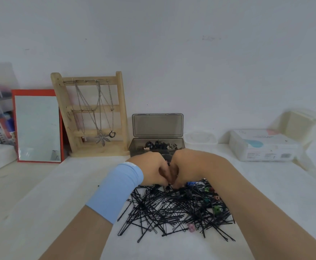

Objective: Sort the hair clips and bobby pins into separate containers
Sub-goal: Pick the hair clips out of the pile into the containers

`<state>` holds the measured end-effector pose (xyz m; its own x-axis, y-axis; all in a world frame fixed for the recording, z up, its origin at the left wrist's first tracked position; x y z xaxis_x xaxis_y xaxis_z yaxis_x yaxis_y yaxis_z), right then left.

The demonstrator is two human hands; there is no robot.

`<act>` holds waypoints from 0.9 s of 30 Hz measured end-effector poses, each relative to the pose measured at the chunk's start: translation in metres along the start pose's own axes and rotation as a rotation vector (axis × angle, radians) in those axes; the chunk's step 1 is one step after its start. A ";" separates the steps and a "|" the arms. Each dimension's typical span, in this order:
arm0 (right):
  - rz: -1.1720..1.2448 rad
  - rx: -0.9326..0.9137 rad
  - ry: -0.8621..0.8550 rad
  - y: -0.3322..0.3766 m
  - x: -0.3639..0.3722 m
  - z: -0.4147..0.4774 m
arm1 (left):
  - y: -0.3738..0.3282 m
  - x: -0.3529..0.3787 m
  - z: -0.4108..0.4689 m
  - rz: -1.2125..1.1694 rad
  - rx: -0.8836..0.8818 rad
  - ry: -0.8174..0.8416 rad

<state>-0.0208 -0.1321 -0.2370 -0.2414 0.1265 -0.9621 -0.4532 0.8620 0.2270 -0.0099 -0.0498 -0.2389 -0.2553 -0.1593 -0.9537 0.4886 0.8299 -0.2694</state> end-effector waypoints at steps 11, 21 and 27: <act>0.340 0.039 -0.040 -0.020 -0.020 -0.020 | -0.011 0.007 0.003 0.116 0.023 -0.050; 0.203 0.063 -0.459 -0.030 -0.044 -0.010 | -0.005 -0.013 -0.003 0.020 -0.001 -0.072; 0.191 0.099 -0.214 -0.042 -0.035 -0.017 | 0.015 -0.043 -0.004 -0.052 -0.071 -0.446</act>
<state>-0.0080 -0.1810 -0.2101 -0.1236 0.3825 -0.9156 -0.3283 0.8550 0.4015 0.0049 -0.0283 -0.2012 0.1140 -0.4039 -0.9077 0.4225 0.8466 -0.3237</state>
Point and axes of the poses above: each hand's wrist, its own z-axis towards the middle knuckle, its own x-axis out of the palm, y = z × x, the point moved 8 cm from there along z, towards the middle knuckle, and after that the axes turned 9 degrees about -x, right-handed, at the moved point
